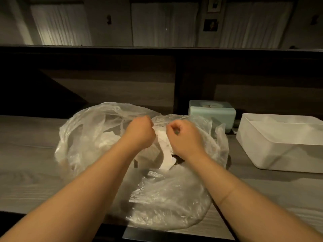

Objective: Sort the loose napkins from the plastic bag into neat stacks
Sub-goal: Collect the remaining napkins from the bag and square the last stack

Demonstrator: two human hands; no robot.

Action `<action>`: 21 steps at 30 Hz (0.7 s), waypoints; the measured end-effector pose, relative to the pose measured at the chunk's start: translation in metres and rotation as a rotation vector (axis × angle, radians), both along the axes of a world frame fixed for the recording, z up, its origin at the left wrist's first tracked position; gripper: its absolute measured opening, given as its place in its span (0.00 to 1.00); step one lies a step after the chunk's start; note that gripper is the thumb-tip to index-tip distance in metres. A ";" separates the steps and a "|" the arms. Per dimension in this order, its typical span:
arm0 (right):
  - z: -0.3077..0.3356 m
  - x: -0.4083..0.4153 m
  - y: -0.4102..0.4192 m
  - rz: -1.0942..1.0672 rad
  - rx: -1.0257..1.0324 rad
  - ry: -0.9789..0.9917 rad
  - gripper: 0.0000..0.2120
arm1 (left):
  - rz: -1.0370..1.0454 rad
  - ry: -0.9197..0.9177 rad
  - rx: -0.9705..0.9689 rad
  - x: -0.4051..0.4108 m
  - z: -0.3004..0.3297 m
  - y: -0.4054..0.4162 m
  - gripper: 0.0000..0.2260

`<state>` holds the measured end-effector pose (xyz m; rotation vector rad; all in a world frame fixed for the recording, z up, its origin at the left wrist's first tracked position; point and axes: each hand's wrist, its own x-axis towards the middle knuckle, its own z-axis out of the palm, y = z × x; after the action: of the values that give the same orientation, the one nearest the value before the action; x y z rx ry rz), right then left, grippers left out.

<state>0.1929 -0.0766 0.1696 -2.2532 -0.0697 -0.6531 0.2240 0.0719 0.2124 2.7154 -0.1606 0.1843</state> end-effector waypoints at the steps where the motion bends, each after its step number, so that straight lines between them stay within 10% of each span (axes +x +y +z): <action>1: -0.010 0.002 0.000 -0.002 -0.079 0.028 0.07 | 0.024 -0.010 -0.047 0.001 -0.007 0.003 0.17; 8: -0.033 0.006 -0.005 0.110 -0.196 0.149 0.11 | 0.061 0.112 -0.295 0.015 -0.046 0.025 0.20; 14: -0.031 0.008 -0.008 0.137 -0.195 0.153 0.09 | 0.060 0.135 0.011 0.023 -0.049 0.027 0.32; 21: -0.028 0.008 -0.006 0.137 -0.257 0.159 0.15 | 0.096 -0.014 0.131 0.020 -0.041 0.025 0.11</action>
<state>0.2006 -0.0829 0.1414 -2.5132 -0.2399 -0.4091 0.2444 0.0973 0.1710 2.8547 -0.0482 0.2273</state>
